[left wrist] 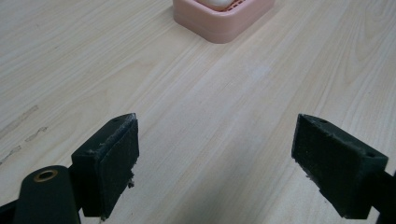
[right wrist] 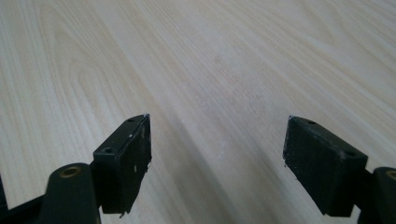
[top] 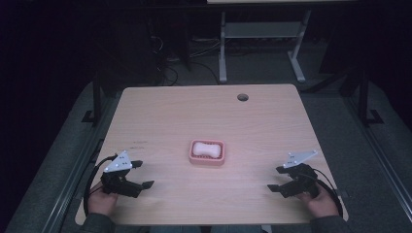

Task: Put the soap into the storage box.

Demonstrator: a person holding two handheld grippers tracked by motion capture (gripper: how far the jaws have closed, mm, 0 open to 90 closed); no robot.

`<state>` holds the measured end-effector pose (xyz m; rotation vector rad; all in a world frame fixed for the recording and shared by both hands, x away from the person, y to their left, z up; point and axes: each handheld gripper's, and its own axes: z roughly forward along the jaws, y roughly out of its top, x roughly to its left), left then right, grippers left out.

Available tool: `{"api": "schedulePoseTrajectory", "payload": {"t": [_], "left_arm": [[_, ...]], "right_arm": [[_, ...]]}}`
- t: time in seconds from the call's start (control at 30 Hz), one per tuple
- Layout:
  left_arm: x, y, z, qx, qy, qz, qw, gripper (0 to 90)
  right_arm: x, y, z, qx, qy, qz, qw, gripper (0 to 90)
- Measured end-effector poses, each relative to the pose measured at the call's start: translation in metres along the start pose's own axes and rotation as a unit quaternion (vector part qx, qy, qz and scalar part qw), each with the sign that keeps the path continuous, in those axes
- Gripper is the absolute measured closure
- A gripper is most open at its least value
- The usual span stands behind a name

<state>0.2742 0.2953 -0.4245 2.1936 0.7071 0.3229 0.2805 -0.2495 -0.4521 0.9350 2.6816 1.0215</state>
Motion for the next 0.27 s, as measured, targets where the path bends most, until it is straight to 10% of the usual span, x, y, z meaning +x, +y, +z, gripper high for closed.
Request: {"api": "schedulePoseTrajectory", "payload": {"t": [0.27], "left_arm": [[0.0,0.0,0.0,0.001,0.0,0.003,1.0,14.8]], "right_arm": [[0.014,-0.01,-0.012,-0.031,-0.029,-0.003,0.9991,19.1]]}}
